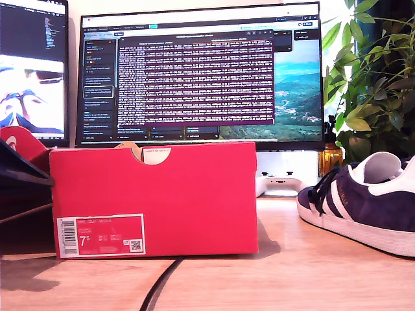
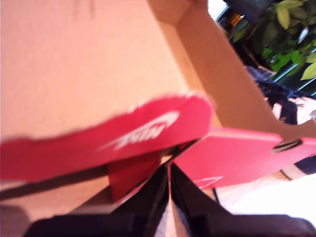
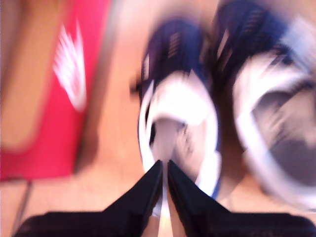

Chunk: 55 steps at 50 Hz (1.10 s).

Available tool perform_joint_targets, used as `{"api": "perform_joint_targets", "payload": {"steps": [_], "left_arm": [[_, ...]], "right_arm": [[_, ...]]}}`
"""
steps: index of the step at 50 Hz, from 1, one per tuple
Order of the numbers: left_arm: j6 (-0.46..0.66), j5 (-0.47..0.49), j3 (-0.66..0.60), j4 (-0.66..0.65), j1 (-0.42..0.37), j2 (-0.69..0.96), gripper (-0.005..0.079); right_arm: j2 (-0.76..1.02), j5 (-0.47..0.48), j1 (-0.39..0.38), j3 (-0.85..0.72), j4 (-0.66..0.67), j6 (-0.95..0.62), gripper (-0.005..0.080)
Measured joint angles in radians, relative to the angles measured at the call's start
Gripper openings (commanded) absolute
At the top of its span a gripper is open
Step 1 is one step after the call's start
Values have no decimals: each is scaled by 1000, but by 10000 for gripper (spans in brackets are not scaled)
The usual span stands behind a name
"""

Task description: Pack the blue shoes by picking the first shoe and placing it inside the red shoebox, left side, then picking and rotating the second shoe and placing it in the shoebox

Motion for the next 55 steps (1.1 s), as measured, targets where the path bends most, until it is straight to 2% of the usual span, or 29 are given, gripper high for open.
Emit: {"api": "perform_joint_targets", "payload": {"steps": [2,8,12,19,55], "left_arm": [[0,-1,0,-2,0,3,-20],[0,-2,0,-7,0,4,-20],[0,-2,0,-7,0,4,-20],[0,-2,0,-7,0,4,-20],[0,-2,0,-7,0,4,-20]], "right_arm": [[23,0,17,0,10,0,95],[64,0,71,0,33,0,409],[89,4,94,2,34,0,508],[161,30,118,24,34,0,516],[408,42,134,84,95,-85,496]]}}
